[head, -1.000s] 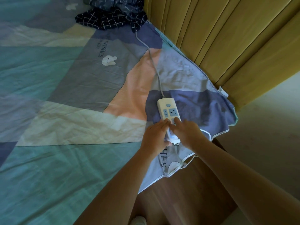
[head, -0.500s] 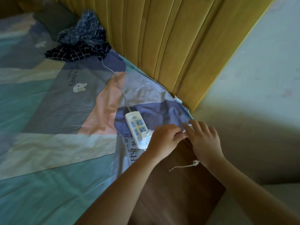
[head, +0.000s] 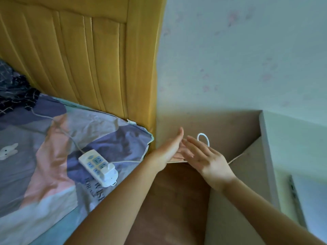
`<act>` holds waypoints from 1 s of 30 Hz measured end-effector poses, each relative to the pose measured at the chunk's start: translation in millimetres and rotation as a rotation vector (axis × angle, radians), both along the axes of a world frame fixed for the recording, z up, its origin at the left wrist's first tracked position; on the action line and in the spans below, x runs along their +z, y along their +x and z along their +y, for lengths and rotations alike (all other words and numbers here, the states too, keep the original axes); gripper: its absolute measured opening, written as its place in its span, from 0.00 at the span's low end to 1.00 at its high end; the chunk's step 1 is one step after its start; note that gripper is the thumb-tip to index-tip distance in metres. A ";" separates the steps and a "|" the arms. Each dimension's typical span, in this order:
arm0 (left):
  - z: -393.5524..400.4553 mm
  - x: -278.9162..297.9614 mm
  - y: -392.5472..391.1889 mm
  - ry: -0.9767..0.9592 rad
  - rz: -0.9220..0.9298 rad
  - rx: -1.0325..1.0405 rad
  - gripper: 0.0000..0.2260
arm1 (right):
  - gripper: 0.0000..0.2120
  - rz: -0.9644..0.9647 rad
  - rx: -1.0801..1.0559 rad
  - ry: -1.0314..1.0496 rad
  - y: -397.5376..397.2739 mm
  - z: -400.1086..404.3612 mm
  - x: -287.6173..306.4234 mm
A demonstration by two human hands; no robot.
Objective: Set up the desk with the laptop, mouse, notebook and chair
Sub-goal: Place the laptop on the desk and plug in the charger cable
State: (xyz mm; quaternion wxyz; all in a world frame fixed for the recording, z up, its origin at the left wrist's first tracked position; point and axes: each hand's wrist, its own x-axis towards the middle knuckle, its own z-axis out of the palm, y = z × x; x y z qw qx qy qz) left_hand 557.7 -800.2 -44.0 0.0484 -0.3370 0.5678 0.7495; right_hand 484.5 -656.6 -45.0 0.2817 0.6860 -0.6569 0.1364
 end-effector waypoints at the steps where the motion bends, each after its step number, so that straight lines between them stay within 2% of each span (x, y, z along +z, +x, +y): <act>1: 8.5 10.3 -11.4 0.109 0.014 -0.067 0.37 | 0.10 0.016 0.015 0.014 2.1 7.6 1.7; 3: 22.4 28.7 -27.0 0.228 0.066 -0.201 0.36 | 0.11 0.040 0.004 0.024 3.7 22.5 5.8; 6: 40.4 42.1 -43.6 0.094 0.175 -0.244 0.18 | 0.12 -0.014 -0.042 0.018 -1.0 49.6 8.2; 8: 52.6 44.9 -52.5 0.102 0.220 -0.190 0.11 | 0.14 -0.041 -0.053 0.054 -6.3 69.8 7.5; 11: 69.0 41.7 -62.6 0.161 0.189 -0.033 0.12 | 0.15 -0.100 -0.050 0.094 -8.4 95.1 0.4; 13: 75.9 40.3 -66.2 0.209 0.205 0.082 0.14 | 0.20 -0.263 -0.151 0.073 -6.4 104.6 -5.8; 14: 76.4 40.4 -66.7 0.242 0.229 0.125 0.14 | 0.26 -0.404 -0.244 0.097 -5.1 107.3 -8.3; 17: 71.1 45.0 -64.2 0.381 0.315 0.180 0.15 | 0.50 -0.818 -0.442 0.371 1.2 108.9 -16.1; 19: 68.5 52.2 -59.6 0.468 0.374 0.147 0.16 | 0.54 -0.943 -0.430 0.465 9.0 102.3 -25.8; 20: 67.5 56.3 -56.7 0.498 0.399 0.132 0.17 | 0.52 -0.987 -0.421 0.464 13.7 96.4 -29.4; 22: 62.4 62.2 -51.4 0.531 0.442 0.108 0.18 | 0.42 -1.027 -0.413 0.361 21.0 83.1 -33.9; 24: 53.8 67.0 -44.7 0.531 0.469 0.101 0.18 | 0.27 -0.949 -0.439 0.136 20.8 72.5 -36.4; 25: 48.1 67.8 -42.3 0.519 0.474 0.098 0.18 | 0.23 -0.881 -0.459 0.064 18.7 68.6 -34.6; 28: 33.9 69.6 -33.8 0.427 0.416 0.034 0.21 | 0.20 -0.702 -0.460 -0.103 4.5 66.2 -30.6; 30: 24.1 67.6 -30.0 0.416 0.333 -0.065 0.28 | 0.18 -0.591 -0.415 -0.199 -4.7 68.2 -20.7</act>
